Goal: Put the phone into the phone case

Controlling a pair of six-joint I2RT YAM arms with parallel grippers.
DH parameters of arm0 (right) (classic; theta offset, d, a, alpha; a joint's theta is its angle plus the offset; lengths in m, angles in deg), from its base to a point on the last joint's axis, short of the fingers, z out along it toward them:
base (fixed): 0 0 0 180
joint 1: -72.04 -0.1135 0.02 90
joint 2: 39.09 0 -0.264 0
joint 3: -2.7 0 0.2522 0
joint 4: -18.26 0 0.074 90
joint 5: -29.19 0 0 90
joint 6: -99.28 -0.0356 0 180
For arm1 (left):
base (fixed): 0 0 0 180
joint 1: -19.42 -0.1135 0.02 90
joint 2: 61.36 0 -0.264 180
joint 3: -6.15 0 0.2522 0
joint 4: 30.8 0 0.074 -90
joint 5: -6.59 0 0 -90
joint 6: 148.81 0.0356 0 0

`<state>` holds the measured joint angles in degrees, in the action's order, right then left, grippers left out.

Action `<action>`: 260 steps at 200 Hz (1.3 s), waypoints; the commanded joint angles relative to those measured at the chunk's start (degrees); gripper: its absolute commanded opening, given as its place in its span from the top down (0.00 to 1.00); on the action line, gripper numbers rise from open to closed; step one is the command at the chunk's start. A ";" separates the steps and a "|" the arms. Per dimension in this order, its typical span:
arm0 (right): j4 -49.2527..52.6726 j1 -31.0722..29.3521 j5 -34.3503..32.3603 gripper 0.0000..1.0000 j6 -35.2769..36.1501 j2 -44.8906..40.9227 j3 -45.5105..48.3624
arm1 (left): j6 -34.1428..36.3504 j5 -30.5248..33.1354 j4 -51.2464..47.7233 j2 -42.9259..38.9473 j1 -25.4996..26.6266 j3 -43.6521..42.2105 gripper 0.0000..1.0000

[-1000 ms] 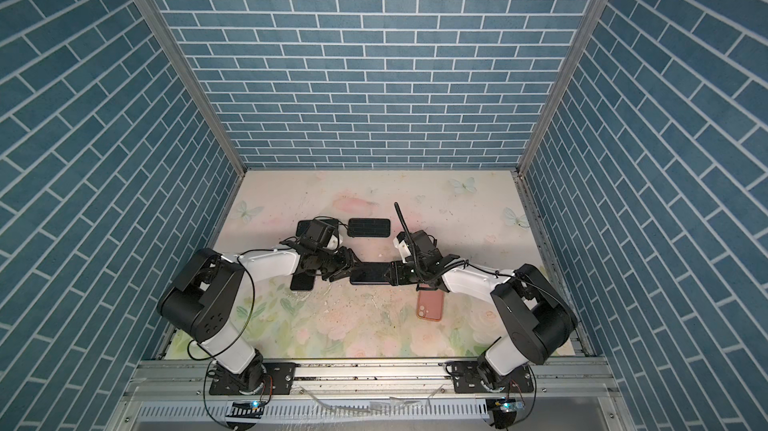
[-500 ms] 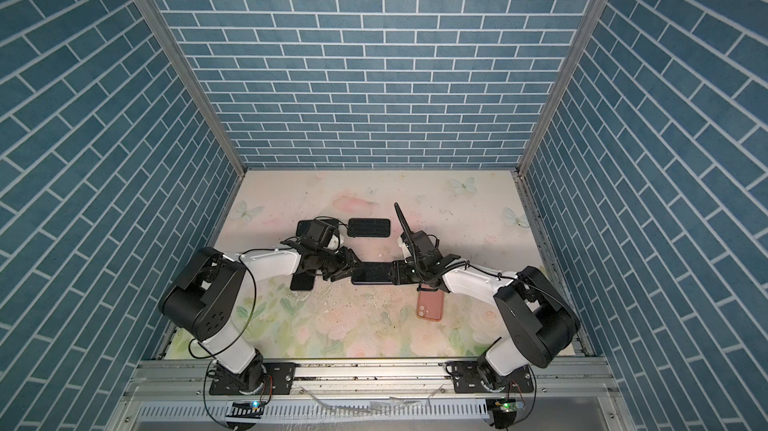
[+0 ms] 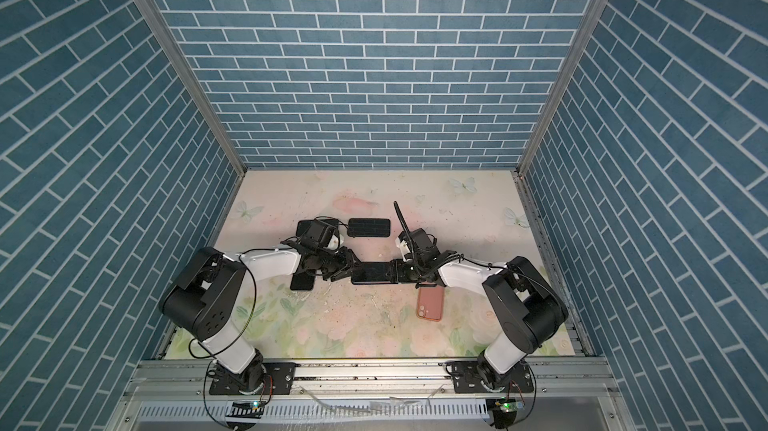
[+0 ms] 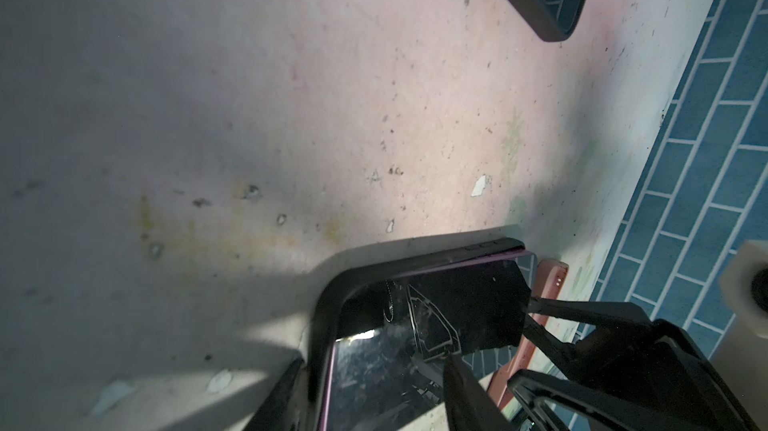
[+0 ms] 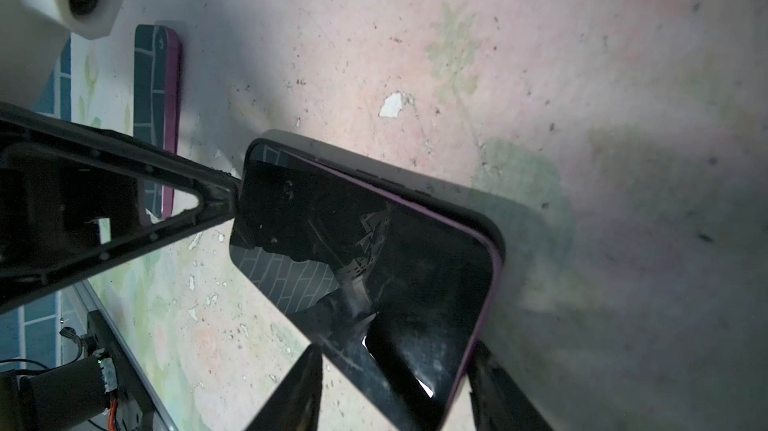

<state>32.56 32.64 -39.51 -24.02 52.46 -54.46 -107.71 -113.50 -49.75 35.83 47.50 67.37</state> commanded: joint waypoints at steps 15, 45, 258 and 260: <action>-9.98 -0.68 6.27 0.44 -2.29 -2.61 1.61 | 0.85 1.44 -2.90 2.44 0.51 -1.26 0.45; -13.43 -0.68 8.52 0.46 -2.87 -3.66 2.78 | 0.89 1.35 -2.64 2.48 0.51 -1.30 0.45; -6.29 -0.87 5.09 0.78 3.84 4.49 2.00 | 1.11 1.17 -2.66 3.05 0.49 -1.57 0.45; -6.15 -0.86 5.07 0.77 3.85 4.69 2.00 | 1.16 1.15 -2.68 3.09 0.51 -1.54 0.45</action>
<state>22.81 33.17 -30.81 -27.71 52.24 -52.69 -107.39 -113.43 -49.22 35.80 47.17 67.33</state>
